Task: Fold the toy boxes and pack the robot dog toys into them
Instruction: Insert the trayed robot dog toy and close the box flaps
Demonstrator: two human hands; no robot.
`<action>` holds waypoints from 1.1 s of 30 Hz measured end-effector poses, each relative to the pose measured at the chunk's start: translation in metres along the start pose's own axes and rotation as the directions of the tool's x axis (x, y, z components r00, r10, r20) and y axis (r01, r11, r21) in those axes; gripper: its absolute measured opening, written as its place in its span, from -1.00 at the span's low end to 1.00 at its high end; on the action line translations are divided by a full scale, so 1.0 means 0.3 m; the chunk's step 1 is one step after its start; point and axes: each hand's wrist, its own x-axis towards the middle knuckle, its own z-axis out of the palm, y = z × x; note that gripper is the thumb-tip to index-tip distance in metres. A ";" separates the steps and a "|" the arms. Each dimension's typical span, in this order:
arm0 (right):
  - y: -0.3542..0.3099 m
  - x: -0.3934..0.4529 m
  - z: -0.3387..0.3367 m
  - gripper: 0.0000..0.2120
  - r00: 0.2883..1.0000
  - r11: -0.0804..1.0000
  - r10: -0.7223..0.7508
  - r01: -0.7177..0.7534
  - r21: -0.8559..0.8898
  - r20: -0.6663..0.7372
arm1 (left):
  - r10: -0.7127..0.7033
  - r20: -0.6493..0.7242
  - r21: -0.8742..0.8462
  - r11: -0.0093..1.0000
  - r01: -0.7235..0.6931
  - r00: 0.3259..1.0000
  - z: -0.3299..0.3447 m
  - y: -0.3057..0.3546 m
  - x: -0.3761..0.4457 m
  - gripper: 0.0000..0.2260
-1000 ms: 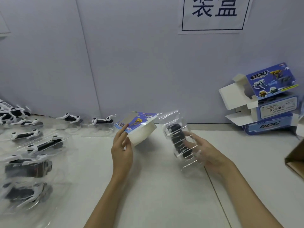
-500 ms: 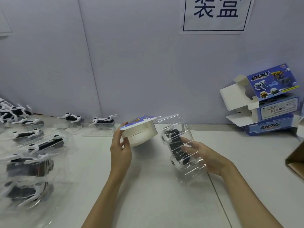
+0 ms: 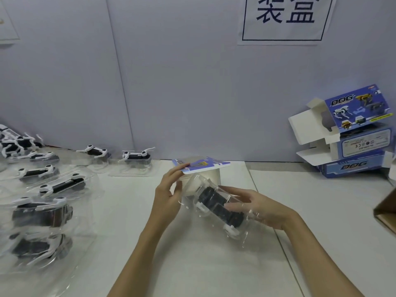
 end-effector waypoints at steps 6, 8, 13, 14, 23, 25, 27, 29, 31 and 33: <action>-0.019 -0.025 -0.014 -0.37 1.000 0.996 0.008 -0.010 -0.090 -0.025 | 0.026 0.090 0.026 0.999 -0.028 0.996 -0.018 -0.007 0.002 -0.63; -0.020 -0.027 -0.018 -0.36 0.999 0.993 -0.001 -0.003 -0.116 -0.034 | 0.032 0.078 0.052 0.998 -0.036 0.996 -0.014 -0.006 0.001 -0.61; -0.015 -0.038 -0.041 -0.45 0.996 0.991 -0.039 0.029 -0.128 -0.081 | 0.073 0.068 0.123 0.989 -0.081 0.995 -0.012 0.002 -0.004 -0.58; -0.013 -0.040 -0.045 -0.47 0.995 0.991 -0.045 0.033 -0.130 -0.089 | 0.078 0.068 0.133 0.987 -0.087 0.995 -0.012 0.003 -0.006 -0.58; -0.004 -0.055 -0.057 -0.46 0.955 0.984 -0.051 -0.001 -0.177 -0.292 | 0.123 0.110 0.226 0.963 -0.145 0.986 -0.004 -0.011 -0.019 -0.57; -0.001 -0.051 -0.053 -0.48 0.941 0.985 -0.047 -0.011 -0.169 -0.334 | 0.148 0.129 0.254 0.951 -0.177 0.981 0.003 -0.011 -0.024 -0.54; -0.001 -0.049 -0.049 -0.50 0.934 0.983 -0.057 -0.009 -0.184 -0.353 | 0.161 0.130 0.269 0.944 -0.191 0.978 0.005 -0.013 -0.024 -0.52; 0.000 -0.045 -0.046 -0.51 0.916 0.980 -0.081 0.002 -0.197 -0.392 | 0.173 0.126 0.285 0.937 -0.203 0.977 0.003 -0.016 -0.023 -0.53; 0.003 -0.039 -0.045 -0.53 0.885 0.975 -0.096 -0.007 -0.221 -0.455 | 0.195 0.122 0.302 0.927 -0.224 0.973 0.005 -0.016 -0.025 -0.55; 0.007 -0.034 -0.043 -0.54 0.866 0.965 -0.095 -0.040 -0.259 -0.492 | 0.217 0.118 0.313 0.918 -0.244 0.969 0.012 -0.013 -0.027 -0.57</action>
